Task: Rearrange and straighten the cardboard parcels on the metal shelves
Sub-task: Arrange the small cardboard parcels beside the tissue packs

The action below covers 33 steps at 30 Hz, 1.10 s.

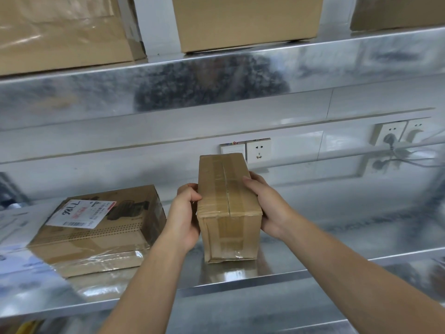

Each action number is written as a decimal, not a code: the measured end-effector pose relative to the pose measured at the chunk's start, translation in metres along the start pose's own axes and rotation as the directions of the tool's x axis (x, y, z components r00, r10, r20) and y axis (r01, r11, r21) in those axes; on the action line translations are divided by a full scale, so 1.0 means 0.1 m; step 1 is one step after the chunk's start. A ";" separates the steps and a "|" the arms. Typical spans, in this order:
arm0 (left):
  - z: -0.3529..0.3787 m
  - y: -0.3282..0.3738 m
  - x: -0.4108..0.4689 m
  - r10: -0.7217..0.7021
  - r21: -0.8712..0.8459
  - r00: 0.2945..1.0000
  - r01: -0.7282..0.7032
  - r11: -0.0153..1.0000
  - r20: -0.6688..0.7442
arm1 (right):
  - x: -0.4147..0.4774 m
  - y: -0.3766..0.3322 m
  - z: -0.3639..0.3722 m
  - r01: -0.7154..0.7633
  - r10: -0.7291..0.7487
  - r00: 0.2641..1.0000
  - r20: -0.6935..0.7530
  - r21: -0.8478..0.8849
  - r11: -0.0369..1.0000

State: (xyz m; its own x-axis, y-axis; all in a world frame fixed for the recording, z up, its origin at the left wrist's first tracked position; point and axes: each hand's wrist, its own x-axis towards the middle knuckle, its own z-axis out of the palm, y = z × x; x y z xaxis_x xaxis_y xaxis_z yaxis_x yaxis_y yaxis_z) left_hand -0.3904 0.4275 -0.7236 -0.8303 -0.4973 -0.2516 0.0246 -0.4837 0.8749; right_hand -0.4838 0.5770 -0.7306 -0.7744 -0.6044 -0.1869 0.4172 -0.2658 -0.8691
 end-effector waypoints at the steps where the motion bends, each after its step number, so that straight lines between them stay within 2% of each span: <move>1: 0.00 -0.01 0.01 -0.007 0.009 1.000 0.007 1.000 -0.001 | 0.00 0.00 0.00 -0.001 0.001 1.000 0.005 -0.004 1.000; 13: 0.02 -0.07 0.08 -0.058 0.154 0.998 0.052 0.987 0.036 | 0.12 0.04 -0.07 -0.053 0.052 0.999 -0.007 -0.094 0.994; 20: 0.01 -0.08 0.15 -0.080 0.178 0.996 0.070 0.982 0.046 | 0.20 0.04 -0.09 -0.059 0.054 0.998 -0.041 -0.125 0.990; 24: -0.01 -0.04 0.20 -0.102 0.173 0.994 0.096 0.980 0.026 | 0.27 0.03 -0.10 -0.061 0.053 0.998 -0.043 -0.196 0.979; 33: 0.06 -0.01 0.27 -0.090 0.305 0.996 0.084 0.949 0.005 | 0.40 0.05 -0.19 -0.143 0.148 0.989 -0.008 -0.320 0.937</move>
State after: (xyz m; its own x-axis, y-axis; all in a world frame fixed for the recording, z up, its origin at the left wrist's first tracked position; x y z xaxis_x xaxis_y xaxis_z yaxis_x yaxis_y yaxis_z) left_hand -0.4166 0.4188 -0.7291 -0.8319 -0.4483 -0.3270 -0.2160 -0.2812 0.9350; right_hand -0.5215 0.5662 -0.7510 -0.7079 -0.6312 -0.3171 0.3489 0.0779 -0.9339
